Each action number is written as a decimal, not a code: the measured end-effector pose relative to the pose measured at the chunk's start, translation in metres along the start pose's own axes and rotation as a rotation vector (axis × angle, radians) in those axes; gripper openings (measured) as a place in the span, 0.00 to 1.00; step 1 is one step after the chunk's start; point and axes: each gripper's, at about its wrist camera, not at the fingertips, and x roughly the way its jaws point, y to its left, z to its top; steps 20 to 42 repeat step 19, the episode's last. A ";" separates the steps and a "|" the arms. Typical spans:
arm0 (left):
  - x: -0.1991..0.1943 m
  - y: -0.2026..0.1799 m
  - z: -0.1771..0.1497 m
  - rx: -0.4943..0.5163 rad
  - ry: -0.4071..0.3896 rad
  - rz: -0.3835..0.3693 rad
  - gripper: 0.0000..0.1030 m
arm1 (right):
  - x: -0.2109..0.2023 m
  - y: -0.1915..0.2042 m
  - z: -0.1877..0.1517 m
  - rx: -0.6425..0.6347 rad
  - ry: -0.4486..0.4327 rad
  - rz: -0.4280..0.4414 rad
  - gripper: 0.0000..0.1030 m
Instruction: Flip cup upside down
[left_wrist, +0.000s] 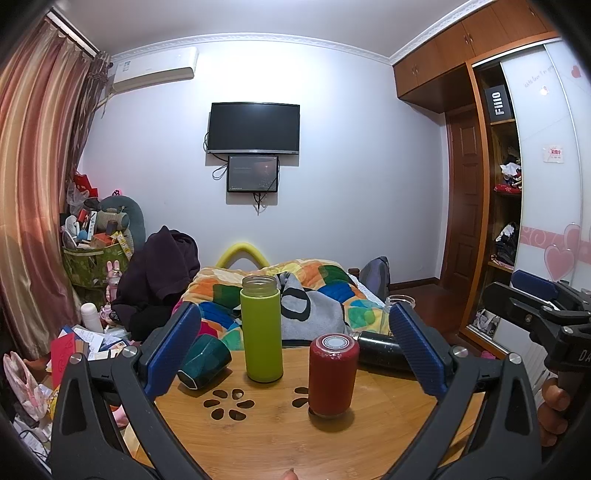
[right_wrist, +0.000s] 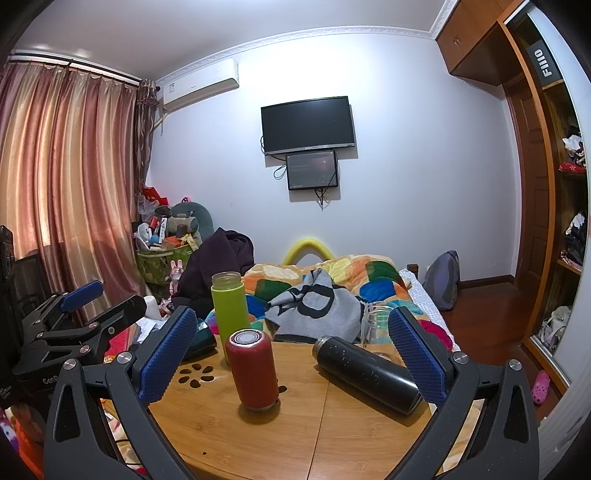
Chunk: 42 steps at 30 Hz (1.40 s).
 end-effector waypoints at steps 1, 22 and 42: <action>0.000 0.000 -0.001 -0.002 0.001 0.001 1.00 | 0.000 0.000 0.000 0.001 0.000 0.001 1.00; -0.002 0.000 0.001 -0.007 0.004 0.000 1.00 | 0.004 0.003 -0.007 0.000 0.009 0.002 1.00; -0.002 0.000 0.001 -0.007 0.004 0.000 1.00 | 0.004 0.003 -0.007 0.000 0.009 0.002 1.00</action>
